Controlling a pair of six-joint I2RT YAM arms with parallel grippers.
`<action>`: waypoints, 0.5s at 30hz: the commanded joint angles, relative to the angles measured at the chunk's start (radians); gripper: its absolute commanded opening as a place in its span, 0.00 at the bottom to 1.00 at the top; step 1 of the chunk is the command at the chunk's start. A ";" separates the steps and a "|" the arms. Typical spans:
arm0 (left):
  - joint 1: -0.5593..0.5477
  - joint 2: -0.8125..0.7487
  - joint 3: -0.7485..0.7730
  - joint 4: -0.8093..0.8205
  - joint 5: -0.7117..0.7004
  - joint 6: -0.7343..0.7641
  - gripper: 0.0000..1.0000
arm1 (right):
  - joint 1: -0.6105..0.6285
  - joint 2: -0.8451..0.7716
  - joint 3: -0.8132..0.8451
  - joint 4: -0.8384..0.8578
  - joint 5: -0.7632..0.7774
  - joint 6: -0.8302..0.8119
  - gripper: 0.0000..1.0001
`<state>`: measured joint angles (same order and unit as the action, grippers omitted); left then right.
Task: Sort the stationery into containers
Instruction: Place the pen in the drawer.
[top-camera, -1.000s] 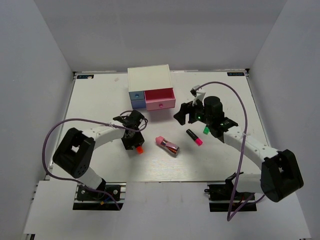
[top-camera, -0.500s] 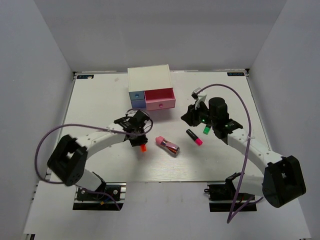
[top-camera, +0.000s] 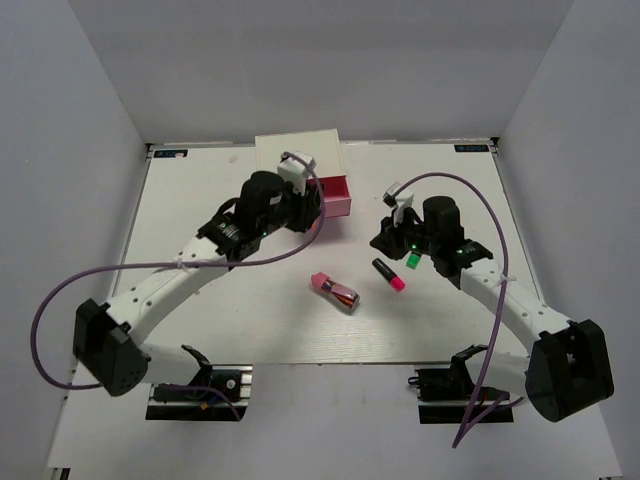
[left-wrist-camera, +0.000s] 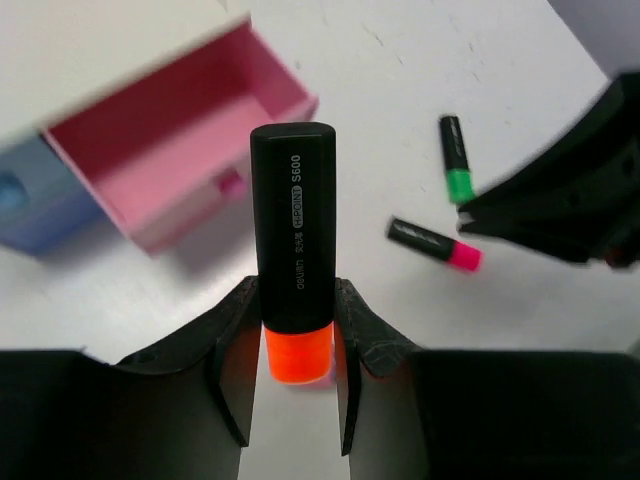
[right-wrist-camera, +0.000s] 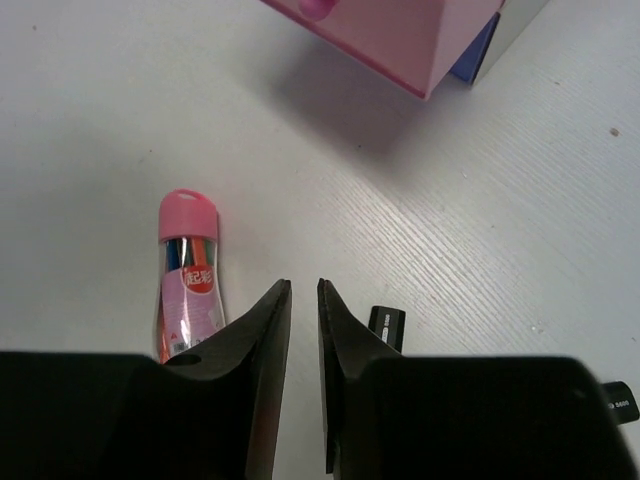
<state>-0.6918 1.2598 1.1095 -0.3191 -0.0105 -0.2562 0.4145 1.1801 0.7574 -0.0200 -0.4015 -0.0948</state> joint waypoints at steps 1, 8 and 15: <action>0.015 0.113 0.134 0.104 -0.011 0.287 0.00 | -0.006 -0.031 0.043 -0.046 -0.080 -0.095 0.23; 0.044 0.394 0.438 0.081 0.047 0.537 0.00 | -0.014 -0.102 0.005 -0.095 -0.086 -0.186 0.33; 0.054 0.461 0.457 0.094 -0.019 0.681 0.06 | -0.029 -0.154 -0.044 -0.095 -0.056 -0.217 0.42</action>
<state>-0.6392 1.7424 1.5204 -0.2337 -0.0105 0.3332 0.3946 1.0382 0.7334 -0.1123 -0.4633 -0.2760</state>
